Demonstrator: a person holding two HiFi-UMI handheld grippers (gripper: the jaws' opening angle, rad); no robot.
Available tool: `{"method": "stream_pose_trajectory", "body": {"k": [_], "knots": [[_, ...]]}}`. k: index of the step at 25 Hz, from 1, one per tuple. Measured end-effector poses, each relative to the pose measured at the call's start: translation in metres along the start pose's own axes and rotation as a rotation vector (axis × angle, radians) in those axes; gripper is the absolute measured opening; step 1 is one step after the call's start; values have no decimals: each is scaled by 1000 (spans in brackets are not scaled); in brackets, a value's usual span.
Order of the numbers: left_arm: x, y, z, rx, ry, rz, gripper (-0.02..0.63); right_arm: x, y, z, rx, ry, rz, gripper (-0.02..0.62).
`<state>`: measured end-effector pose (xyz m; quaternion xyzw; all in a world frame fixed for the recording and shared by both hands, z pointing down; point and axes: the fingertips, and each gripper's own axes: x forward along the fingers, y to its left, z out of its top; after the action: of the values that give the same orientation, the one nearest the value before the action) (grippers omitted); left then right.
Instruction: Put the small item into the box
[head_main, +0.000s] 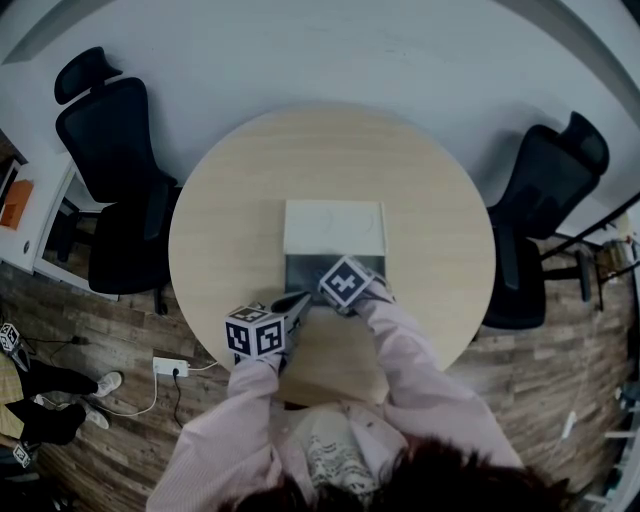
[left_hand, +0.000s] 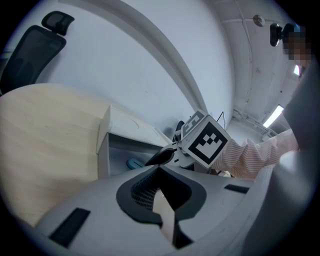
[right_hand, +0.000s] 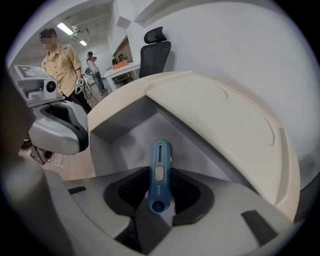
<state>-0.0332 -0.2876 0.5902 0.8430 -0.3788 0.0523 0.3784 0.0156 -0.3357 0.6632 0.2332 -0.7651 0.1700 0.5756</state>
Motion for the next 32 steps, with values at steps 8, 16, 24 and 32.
{"method": "stream_pose_trajectory", "body": {"k": [8, 16, 24, 32], "knots": [[0, -1, 0, -2, -3, -4, 9, -1, -2, 1, 42, -24, -5, 173], [-4, -2, 1, -3, -14, -12, 9, -11, 24, 17, 106, -181, 133, 184], [-12, -5, 3, 21, -32, -28, 9, -32, 3, 7, 154, -340, 31, 138], [-19, -21, 7, 103, -62, -56, 9, -65, 23, 11, 281, -561, 92, 58]]}}
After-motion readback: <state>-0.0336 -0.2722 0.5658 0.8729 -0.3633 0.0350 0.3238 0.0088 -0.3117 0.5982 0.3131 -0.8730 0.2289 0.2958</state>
